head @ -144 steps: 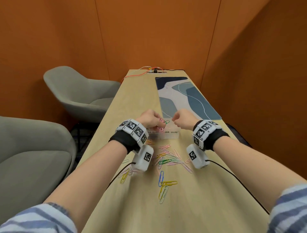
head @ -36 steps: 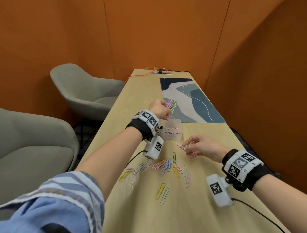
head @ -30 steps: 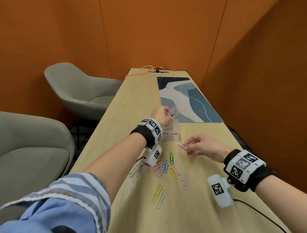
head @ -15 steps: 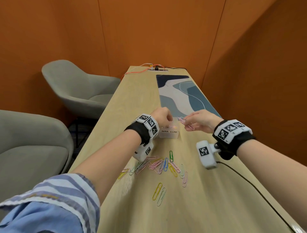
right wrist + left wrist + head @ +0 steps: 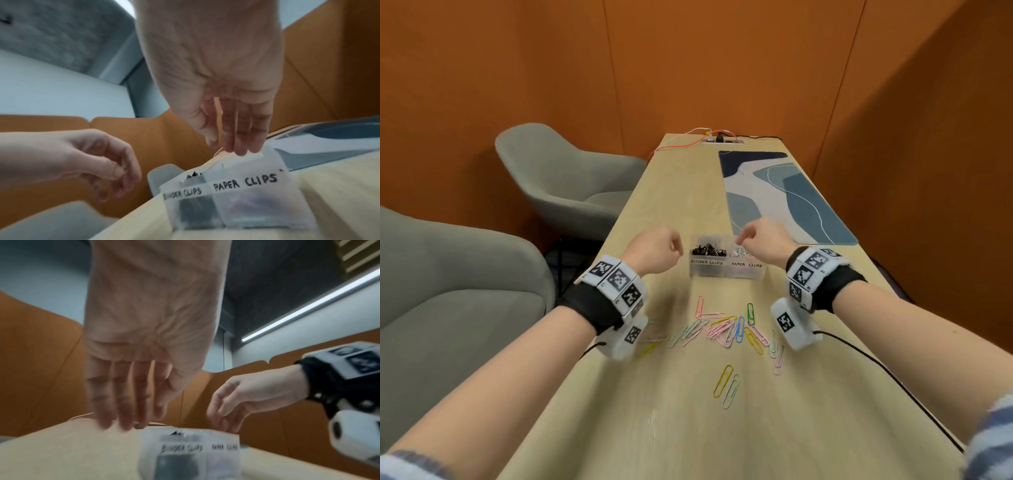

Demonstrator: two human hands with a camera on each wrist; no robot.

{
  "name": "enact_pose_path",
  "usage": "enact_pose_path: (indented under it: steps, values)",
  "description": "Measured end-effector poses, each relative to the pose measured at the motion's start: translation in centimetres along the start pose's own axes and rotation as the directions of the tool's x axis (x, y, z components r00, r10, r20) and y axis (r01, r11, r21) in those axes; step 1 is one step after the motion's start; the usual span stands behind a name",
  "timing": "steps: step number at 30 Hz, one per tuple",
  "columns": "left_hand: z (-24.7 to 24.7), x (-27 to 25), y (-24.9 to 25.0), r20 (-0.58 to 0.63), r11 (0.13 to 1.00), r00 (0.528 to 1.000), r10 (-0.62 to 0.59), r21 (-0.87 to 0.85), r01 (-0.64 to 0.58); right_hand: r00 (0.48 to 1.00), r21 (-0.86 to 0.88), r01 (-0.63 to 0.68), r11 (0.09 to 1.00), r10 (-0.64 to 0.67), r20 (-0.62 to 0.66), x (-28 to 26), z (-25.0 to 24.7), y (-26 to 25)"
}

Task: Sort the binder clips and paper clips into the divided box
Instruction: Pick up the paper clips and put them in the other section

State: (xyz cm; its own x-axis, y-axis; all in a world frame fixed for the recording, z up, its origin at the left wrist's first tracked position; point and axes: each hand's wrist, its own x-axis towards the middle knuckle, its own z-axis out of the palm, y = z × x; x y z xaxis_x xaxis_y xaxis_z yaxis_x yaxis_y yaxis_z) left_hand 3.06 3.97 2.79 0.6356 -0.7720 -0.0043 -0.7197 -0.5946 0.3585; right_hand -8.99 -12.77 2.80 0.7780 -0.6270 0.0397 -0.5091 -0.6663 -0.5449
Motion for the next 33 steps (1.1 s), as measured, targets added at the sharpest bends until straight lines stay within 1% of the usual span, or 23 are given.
enact_pose_path:
  steps: [2,4,5,6,7,9,12,14,16,17,19,20,21,22,23,24,25,26,27,28,30,31,33]
  values:
    - [0.3,-1.3,-1.1,0.149,0.991,0.984,-0.101,0.099,0.086,0.996,-0.101,0.059,0.993,-0.052,0.073,-2.2,0.2,-0.3]
    - [0.7,-2.8,-1.7,0.269,0.966,0.943,-0.195,0.219,0.137,0.97,-0.212,0.094,0.973,-0.041,0.238,-4.4,0.7,-0.3]
    - [0.8,-3.5,-1.8,0.306,0.95,0.924,-0.227,0.277,0.142,0.946,-0.279,0.099,0.955,-0.003,0.324,-5.3,1.1,-0.1]
    - [1.0,-4.3,-1.8,0.329,0.935,0.911,-0.25,0.326,0.138,0.922,-0.341,0.097,0.935,0.044,0.383,-6.1,1.4,0.1]
    - [1.2,-5.0,-1.8,0.343,0.924,0.9,-0.268,0.358,0.138,0.905,-0.387,0.094,0.917,0.083,0.416,-6.8,1.8,0.3]
    - [1.9,-6.2,-1.5,0.35,0.915,0.893,-0.282,0.378,0.141,0.895,-0.444,0.128,0.887,0.089,0.437,-7.8,2.8,0.7]
    - [2.9,-7.1,-0.2,0.349,0.93,0.907,-0.237,0.352,0.108,0.884,-0.399,0.178,0.9,0.032,0.467,-9.0,3.8,0.8]
    - [3.6,-7.1,0.9,0.346,0.948,0.919,-0.187,0.31,0.076,0.86,-0.336,0.22,0.916,-0.02,0.51,-9.7,3.5,0.7]
    - [4.4,-6.8,2.0,0.346,0.965,0.929,-0.136,0.258,0.045,0.854,-0.292,0.228,0.929,-0.047,0.518,-10.3,2.5,0.9]
    - [4.7,-6.7,2.6,0.356,0.975,0.927,-0.114,0.219,0.036,0.862,-0.29,0.22,0.931,-0.046,0.505,-10.5,1.9,1.1]
    - [4.7,-6.8,3.5,0.389,0.99,0.918,-0.079,0.14,0.025,0.893,-0.352,0.183,0.918,-0.006,0.449,-10.9,0.8,2.0]
    - [4.5,-7.0,3.8,0.402,0.992,0.913,-0.068,0.121,0.021,0.903,-0.399,0.149,0.905,0.04,0.428,-11.1,0.4,2.6]
    - [4.3,-7.2,3.9,0.415,0.991,0.906,-0.077,0.132,0.024,0.898,-0.427,0.1,0.899,0.103,0.428,-11.5,0.0,3.2]
    - [3.9,-7.6,3.8,0.432,0.986,0.896,-0.101,0.165,0.032,0.875,-0.427,0.038,0.904,0.176,0.45,-11.9,-0.3,3.7]
    - [3.7,-7.9,3.6,0.451,0.977,0.881,-0.139,0.21,0.047,0.849,-0.408,-0.014,0.913,0.226,0.477,-12.4,-0.3,4.0]
    - [3.5,-8.3,3.3,0.467,0.966,0.867,-0.171,0.251,0.056,0.836,-0.392,-0.036,0.919,0.243,0.493,-13.0,-0.2,4.1]
    - [3.5,-8.6,3.2,0.482,0.957,0.853,-0.2,0.283,0.065,0.839,-0.388,-0.026,0.921,0.231,0.493,-13.4,0.2,4.0]
    - [3.5,-8.8,3.1,0.491,0.953,0.844,-0.218,0.295,0.074,0.857,-0.391,0.013,0.92,0.191,0.479,-13.6,0.7,3.9]
    - [3.7,-8.8,3.2,0.491,0.955,0.845,-0.212,0.288,0.072,0.879,-0.39,0.063,0.918,0.134,0.457,-13.6,1.2,3.6]
    - [3.9,-8.8,3.4,0.48,0.963,0.857,-0.185,0.262,0.061,0.898,-0.369,0.103,0.924,0.073,0.434,-13.4,1.9,3.3]
    - [4.5,-8.4,3.7,0.45,0.983,0.884,-0.125,0.176,0.049,0.909,-0.267,0.142,0.953,-0.018,0.416,-12.8,2.8,2.5]
    - [4.6,-8.2,3.9,0.437,0.99,0.893,-0.109,0.126,0.059,0.909,-0.223,0.129,0.966,-0.025,0.415,-12.4,2.9,2.1]
    - [4.9,-7.6,3.9,0.413,0.994,0.905,-0.104,0.066,0.084,0.911,-0.212,0.084,0.974,0.011,0.413,-11.6,3.0,1.9]
